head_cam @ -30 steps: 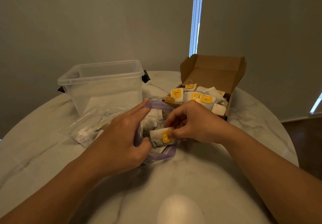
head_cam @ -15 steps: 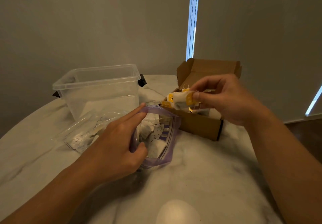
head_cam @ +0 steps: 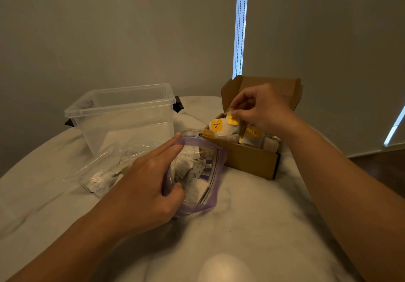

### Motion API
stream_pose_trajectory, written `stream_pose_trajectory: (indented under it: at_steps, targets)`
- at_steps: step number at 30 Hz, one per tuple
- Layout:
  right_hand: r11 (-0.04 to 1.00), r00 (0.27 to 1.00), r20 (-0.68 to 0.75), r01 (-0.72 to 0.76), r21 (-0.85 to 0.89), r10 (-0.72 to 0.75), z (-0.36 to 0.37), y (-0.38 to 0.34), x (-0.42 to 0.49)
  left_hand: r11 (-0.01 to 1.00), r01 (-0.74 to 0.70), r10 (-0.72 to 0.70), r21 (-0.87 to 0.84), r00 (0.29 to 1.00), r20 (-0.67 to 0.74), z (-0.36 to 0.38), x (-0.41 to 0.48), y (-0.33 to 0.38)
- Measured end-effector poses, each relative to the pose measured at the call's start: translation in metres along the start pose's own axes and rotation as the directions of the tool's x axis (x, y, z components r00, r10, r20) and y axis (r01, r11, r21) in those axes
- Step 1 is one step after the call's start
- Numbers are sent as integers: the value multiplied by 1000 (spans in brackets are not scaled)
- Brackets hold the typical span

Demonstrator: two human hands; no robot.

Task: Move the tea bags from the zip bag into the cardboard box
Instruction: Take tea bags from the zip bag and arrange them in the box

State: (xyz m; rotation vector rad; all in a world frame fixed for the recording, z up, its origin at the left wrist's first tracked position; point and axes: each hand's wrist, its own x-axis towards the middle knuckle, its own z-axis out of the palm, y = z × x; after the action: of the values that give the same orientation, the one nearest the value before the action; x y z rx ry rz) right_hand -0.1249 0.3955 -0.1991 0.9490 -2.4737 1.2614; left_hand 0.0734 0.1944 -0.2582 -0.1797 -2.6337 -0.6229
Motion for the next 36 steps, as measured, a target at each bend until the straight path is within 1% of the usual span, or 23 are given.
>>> stream_pose_trajectory:
  at_steps: [3,6,9,14,16,19,21,23,25,26,29,32,34,36]
  targets:
    - [987,998,59,34,-155,-25,8,1,2,1000,0,0,-1,1000,4,0,0,0]
    - [954,996,59,87,-287,-73,15,4,2,1000,0,0,-3,1000,-3,0,0,0]
    - [924,994,45,110,-367,-100,19,7,2,1000,6,-6,-5,1000,-5,0,0,0]
    - [922,990,-30,114,-371,-135,15,4,-7,1000,-2,2,4,1000,12,-2,-1,0]
    - [923,980,-77,143,-357,-182,10,1,-16,1000,-22,22,-2,999,26,-3,-2,0]
    - [945,962,-130,201,-258,-240,4,-9,-39,999,-35,35,-2,997,64,-6,-4,3]
    - [957,959,-128,229,-178,-254,5,-18,-57,999,-46,46,-6,995,87,-7,-5,4]
    - [956,958,-57,273,-108,-280,11,-25,-71,998,-56,57,-11,992,109,-9,-6,6]
    - [945,944,82,324,-39,-320,21,-32,-82,999,-50,51,-10,990,131,-11,-6,8]
    - [935,925,156,355,-28,-346,27,-34,-85,999,-50,50,-8,989,138,-11,-6,9]
    - [886,837,356,462,-49,-417,45,-39,-90,997,-70,72,-22,989,130,-12,-6,11]
    - [861,743,533,507,-53,-404,55,-45,-91,997,-64,67,-31,990,125,-12,-6,11]
    - [843,696,609,532,-81,-380,57,-49,-90,998,-47,51,-30,991,122,-11,-6,9]
    - [820,668,644,562,-109,-372,58,-51,-89,999,-33,35,-17,991,128,-11,-6,8]
